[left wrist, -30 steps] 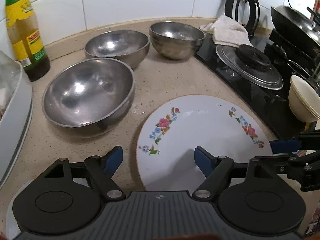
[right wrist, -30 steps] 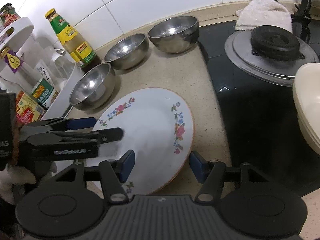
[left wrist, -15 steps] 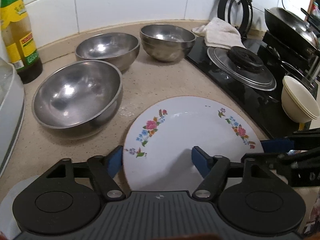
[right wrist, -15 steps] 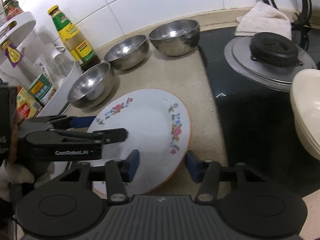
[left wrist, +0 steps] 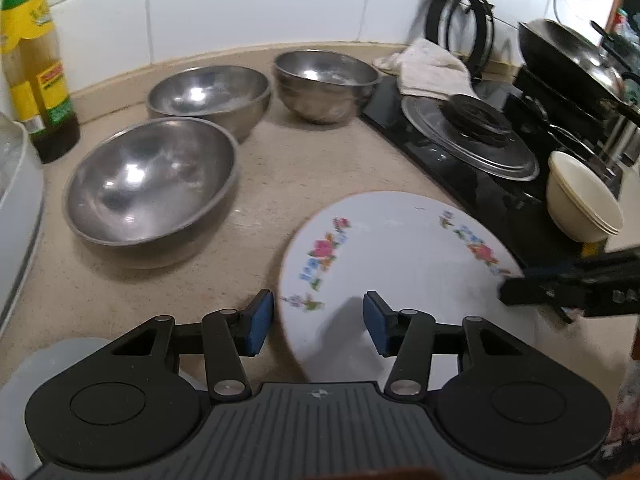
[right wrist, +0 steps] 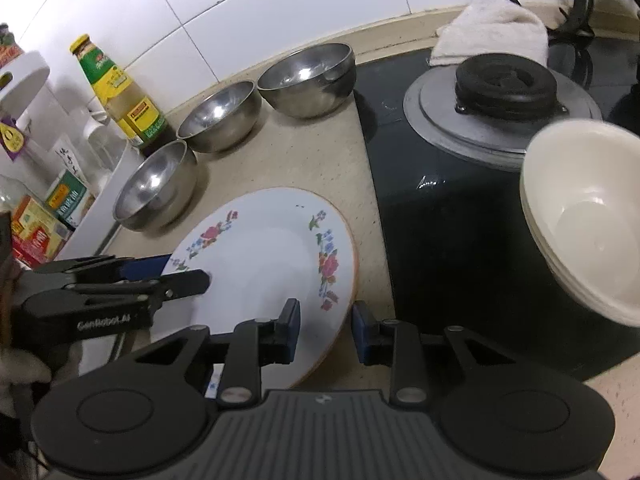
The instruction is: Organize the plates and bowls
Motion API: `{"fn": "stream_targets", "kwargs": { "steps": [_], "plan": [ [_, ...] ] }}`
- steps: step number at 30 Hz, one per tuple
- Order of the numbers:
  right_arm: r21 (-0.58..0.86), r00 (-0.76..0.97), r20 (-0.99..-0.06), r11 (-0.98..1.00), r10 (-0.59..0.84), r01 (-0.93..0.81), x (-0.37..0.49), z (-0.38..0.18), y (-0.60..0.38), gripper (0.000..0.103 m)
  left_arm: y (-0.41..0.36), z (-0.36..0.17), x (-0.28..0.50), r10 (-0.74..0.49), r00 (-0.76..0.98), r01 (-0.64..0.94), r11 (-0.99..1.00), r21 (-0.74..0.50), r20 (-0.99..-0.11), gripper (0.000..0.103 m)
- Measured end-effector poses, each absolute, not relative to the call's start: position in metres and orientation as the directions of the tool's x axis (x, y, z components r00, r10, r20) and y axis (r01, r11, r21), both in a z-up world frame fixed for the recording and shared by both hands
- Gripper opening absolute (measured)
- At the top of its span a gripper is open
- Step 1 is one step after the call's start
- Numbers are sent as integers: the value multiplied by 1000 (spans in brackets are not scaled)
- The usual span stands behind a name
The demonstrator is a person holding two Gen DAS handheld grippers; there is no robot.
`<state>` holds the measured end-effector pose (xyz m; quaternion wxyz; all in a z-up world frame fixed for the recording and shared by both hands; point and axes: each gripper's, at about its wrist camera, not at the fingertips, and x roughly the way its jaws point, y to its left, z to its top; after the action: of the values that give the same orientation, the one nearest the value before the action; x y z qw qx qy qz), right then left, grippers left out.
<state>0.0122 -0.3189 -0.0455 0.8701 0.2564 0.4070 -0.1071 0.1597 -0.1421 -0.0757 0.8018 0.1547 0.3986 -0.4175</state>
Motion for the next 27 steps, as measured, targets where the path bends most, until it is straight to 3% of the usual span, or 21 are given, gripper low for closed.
{"fn": "stream_targets", "kwargs": {
  "steps": [4,9,16,27],
  "plan": [
    [398,663,-747,828,42,396,7,-47,-321,32,-142,-77,159,-537,353,786,615,-69,-767,71],
    [369,689,-725,854,18,366,7,-48,-310,38,-152,-79,146,-548,355,792,607,-67,-758,72],
    [363,689,-725,841,-16,402,7,-47,-314,32,-150,-72,149,-531,364,754,650,-92,-765,51],
    [402,709,-704,804,-34,438,-1,-34,-323,31,-148,-53,136,-571,404,758,646,-88,-714,50]
  ]
}}
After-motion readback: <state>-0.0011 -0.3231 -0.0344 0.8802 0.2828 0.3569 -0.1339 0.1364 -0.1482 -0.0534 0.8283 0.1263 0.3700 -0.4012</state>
